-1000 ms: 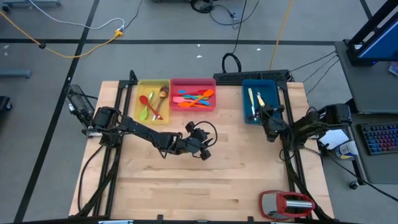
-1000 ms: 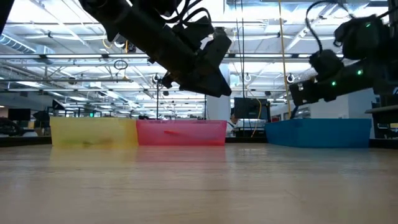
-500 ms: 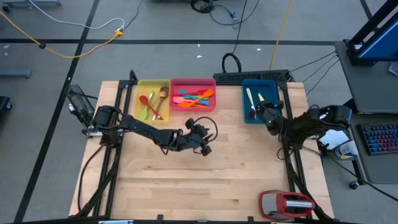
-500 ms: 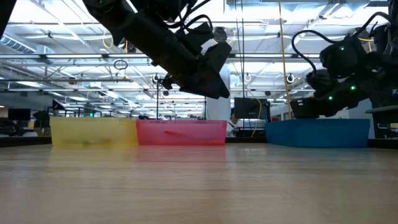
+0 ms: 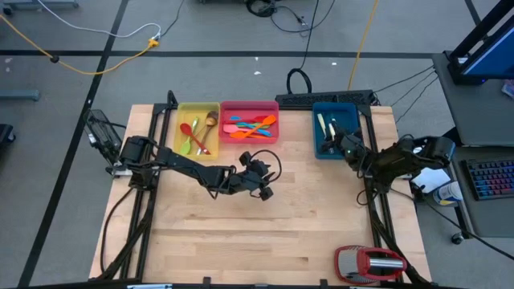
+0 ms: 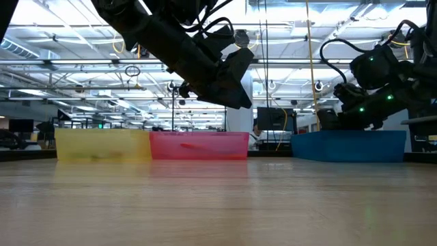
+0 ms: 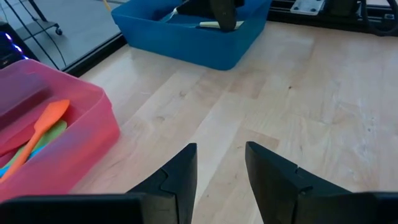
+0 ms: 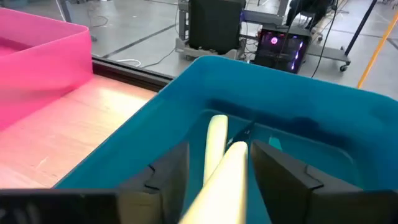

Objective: Pick & Place Kitchen Items
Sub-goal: Put the yellow table knife into the blue bin, then return to Home Position

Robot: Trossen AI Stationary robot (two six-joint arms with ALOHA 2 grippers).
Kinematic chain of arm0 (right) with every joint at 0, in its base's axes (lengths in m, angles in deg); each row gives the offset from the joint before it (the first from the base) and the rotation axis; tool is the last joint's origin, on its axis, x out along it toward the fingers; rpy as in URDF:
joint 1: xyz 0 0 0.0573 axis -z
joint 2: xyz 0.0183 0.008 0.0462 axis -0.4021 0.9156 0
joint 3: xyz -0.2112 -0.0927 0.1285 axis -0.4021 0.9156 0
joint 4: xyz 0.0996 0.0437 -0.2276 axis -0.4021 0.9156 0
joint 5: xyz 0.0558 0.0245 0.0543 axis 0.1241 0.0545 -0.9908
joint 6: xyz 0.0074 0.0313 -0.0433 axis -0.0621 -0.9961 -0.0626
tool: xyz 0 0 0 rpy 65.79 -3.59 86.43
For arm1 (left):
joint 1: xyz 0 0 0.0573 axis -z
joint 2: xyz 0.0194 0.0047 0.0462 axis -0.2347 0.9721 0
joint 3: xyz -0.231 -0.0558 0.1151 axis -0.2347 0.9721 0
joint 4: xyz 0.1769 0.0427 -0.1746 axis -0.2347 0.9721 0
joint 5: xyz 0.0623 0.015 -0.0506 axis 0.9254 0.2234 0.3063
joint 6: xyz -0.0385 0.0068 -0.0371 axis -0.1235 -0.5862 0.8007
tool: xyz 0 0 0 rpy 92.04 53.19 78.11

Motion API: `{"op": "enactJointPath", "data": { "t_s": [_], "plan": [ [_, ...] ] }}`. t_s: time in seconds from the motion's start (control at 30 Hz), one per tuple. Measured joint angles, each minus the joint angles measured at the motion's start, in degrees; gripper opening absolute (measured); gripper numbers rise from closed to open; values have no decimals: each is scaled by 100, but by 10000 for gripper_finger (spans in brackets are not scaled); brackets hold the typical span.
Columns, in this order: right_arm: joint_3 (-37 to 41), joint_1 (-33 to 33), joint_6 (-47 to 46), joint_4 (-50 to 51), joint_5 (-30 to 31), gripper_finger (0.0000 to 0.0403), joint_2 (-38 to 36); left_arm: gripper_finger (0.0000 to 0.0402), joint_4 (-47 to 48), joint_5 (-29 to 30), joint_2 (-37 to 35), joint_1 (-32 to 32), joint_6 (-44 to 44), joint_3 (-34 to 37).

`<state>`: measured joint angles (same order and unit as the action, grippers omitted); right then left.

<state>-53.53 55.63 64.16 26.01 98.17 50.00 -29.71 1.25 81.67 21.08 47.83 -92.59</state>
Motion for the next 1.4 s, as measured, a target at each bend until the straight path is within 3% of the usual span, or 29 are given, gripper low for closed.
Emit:
{"op": "enactJointPath", "data": {
  "t_s": [0.23, 0.57, 0.97, 1.23, 1.4],
  "plan": [
    [0, -23, 18, -215, -2, 210, 1, 140, 35, -4, 0, 1, 7, 0],
    [-3, -313, 719, -1519, -133, 218, -1, 140, 40, -4, 0, 2, 9, 0],
    [-4, -351, 831, -1525, -729, 209, -1, 140, 40, -4, 0, 2, 14, 0],
    [-4, -744, 1314, -1525, -730, 198, -1, 140, 41, -105, 0, 2, 15, 0],
    [-4, -1113, 1531, -1525, -741, 170, -1, 133, 41, -108, 0, 7, -69, 0]
  ]
}}
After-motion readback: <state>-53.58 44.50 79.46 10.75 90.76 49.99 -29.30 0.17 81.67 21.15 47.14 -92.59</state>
